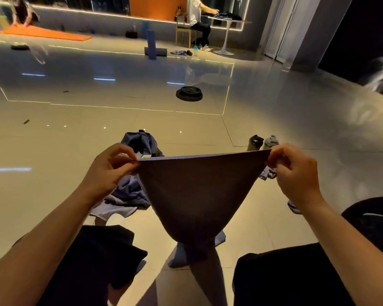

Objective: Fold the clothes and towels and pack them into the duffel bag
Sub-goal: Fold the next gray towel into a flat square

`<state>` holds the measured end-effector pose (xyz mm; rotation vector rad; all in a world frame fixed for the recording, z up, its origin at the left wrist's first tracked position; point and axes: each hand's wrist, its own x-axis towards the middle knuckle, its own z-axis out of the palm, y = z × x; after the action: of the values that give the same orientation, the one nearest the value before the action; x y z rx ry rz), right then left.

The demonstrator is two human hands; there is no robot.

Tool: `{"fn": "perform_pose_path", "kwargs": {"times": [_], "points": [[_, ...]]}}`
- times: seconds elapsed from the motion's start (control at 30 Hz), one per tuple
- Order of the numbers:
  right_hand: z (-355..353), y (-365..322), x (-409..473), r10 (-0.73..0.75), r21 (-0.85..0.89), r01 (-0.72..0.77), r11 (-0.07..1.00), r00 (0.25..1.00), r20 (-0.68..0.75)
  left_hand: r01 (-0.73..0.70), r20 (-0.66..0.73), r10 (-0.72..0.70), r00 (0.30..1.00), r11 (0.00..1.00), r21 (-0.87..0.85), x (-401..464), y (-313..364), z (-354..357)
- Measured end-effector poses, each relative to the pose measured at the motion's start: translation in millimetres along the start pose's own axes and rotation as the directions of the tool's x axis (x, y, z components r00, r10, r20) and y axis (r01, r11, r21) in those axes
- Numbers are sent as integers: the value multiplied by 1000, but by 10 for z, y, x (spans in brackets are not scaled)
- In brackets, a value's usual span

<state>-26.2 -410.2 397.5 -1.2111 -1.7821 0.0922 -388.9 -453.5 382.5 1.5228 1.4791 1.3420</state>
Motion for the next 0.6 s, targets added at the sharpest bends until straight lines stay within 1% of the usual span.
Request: {"fn": "perform_pose_path", "kwargs": {"times": [0.07,0.13,0.2,0.27,0.33,0.4,0.43,0.47,0.5,0.6], "points": [[-192,-124,96,-60,-5,60,998,998,-8,-73,13,73,997,997,-30,20,203,-98],[-375,-256,219,-45,20,46,999,998,-46,-184,17,183,983,982,37,116,438,-174],[-550,-381,349,-10,42,16,999,992,-127,-314,23,314,949,939,143,236,723,-226],[-729,-502,465,6,61,7,998,976,-218,-437,25,442,897,876,206,345,1039,-260],[-921,-660,559,-1,109,34,993,955,-295,-556,28,574,818,778,291,401,1384,-286],[-1099,-789,629,-10,165,69,984,943,-333,-657,41,689,724,669,348,438,1672,-314],[-1174,-824,667,-21,178,86,980,940,-340,-681,39,720,693,636,362,469,1782,-318],[-1228,-837,710,-34,179,99,979,941,-338,-687,42,728,684,624,373,516,1861,-316],[-1261,-828,758,-45,172,107,979,943,-329,-676,52,714,698,632,379,581,1906,-306],[-1200,-694,920,-26,135,64,989,964,-264,-593,100,607,789,708,383,872,1832,-187]]}}
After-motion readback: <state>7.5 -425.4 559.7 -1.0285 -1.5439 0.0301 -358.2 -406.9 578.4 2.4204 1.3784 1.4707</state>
